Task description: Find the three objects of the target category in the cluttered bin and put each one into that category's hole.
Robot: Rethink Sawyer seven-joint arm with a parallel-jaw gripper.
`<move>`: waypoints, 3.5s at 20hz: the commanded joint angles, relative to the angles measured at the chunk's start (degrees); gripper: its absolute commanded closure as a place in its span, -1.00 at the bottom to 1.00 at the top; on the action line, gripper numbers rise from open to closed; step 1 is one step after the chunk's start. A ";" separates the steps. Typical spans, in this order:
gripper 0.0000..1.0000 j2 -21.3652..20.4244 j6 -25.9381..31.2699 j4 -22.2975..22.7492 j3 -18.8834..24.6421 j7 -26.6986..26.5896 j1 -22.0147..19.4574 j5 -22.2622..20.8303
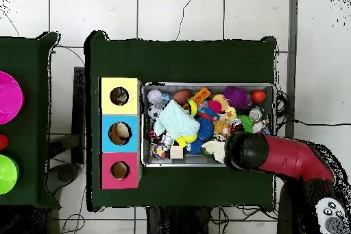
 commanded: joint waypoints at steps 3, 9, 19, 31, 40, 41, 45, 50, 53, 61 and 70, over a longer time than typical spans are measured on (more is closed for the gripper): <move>-1.00 2.78 -5.42 0.04 9.94 -19.18 -3.28 -12.32; -1.00 3.70 -8.07 0.08 11.99 -17.35 -5.24 -17.49; -1.00 7.98 -10.31 -0.92 15.62 -16.41 -10.65 -23.45; -1.00 16.69 -12.06 -6.31 20.10 -16.33 -14.61 -30.19; -1.00 17.04 -9.44 -10.33 19.01 -19.19 -13.39 -36.52; -1.00 16.75 -9.11 -10.62 19.23 -19.72 -13.30 -36.77; -1.00 15.37 -7.02 -10.72 20.10 -21.62 -13.23 -36.20; -1.00 12.71 -3.55 -10.00 21.35 -24.24 -12.56 -33.90; -1.00 8.85 4.73 -9.53 23.73 -28.58 -13.09 -27.22; -1.00 7.53 16.74 -11.02 27.36 -31.37 -14.15 -18.15; -1.00 7.42 10.04 -10.05 27.90 -31.38 -15.37 -22.14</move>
